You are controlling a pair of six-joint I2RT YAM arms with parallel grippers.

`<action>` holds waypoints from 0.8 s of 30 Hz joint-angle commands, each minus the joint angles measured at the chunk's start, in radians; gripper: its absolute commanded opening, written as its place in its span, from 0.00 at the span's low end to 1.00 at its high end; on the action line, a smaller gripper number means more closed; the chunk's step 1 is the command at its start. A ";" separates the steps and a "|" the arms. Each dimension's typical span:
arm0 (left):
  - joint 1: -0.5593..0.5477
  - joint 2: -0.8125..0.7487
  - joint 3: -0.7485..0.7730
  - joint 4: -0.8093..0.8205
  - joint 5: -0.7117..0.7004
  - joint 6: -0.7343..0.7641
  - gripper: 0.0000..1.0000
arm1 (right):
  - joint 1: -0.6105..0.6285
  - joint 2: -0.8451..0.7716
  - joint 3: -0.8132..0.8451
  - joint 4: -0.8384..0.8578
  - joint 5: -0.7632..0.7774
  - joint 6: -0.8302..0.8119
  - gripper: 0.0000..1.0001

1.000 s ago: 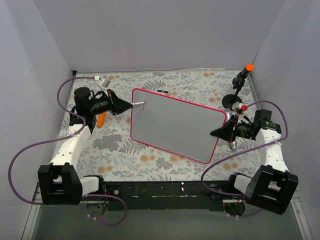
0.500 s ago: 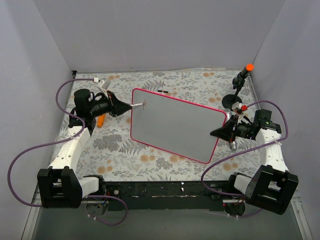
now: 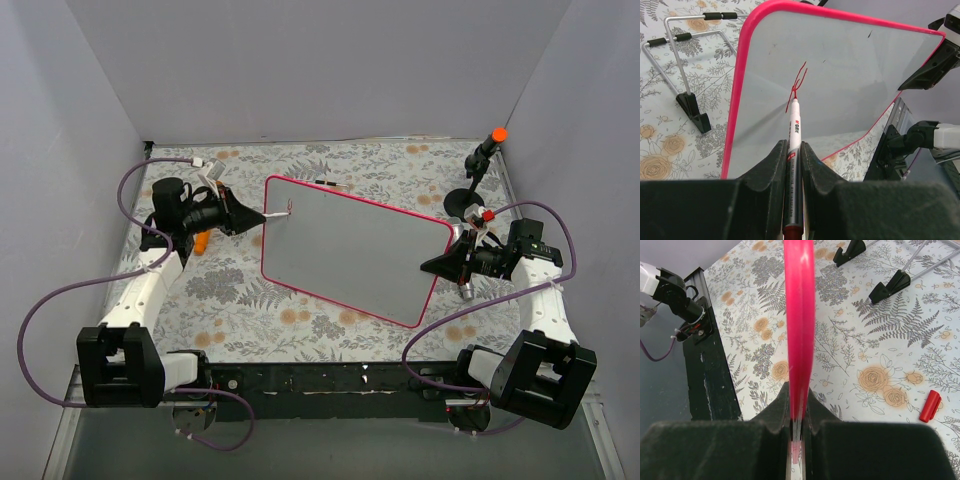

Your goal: Write a sentence on the whiteboard

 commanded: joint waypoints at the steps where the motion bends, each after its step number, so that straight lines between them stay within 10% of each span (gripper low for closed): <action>1: 0.007 0.015 0.013 -0.018 0.009 0.024 0.00 | 0.002 -0.003 0.020 0.052 0.124 -0.077 0.01; 24: 0.007 -0.023 0.048 -0.013 0.044 -0.018 0.00 | 0.002 -0.002 0.021 0.049 0.126 -0.079 0.01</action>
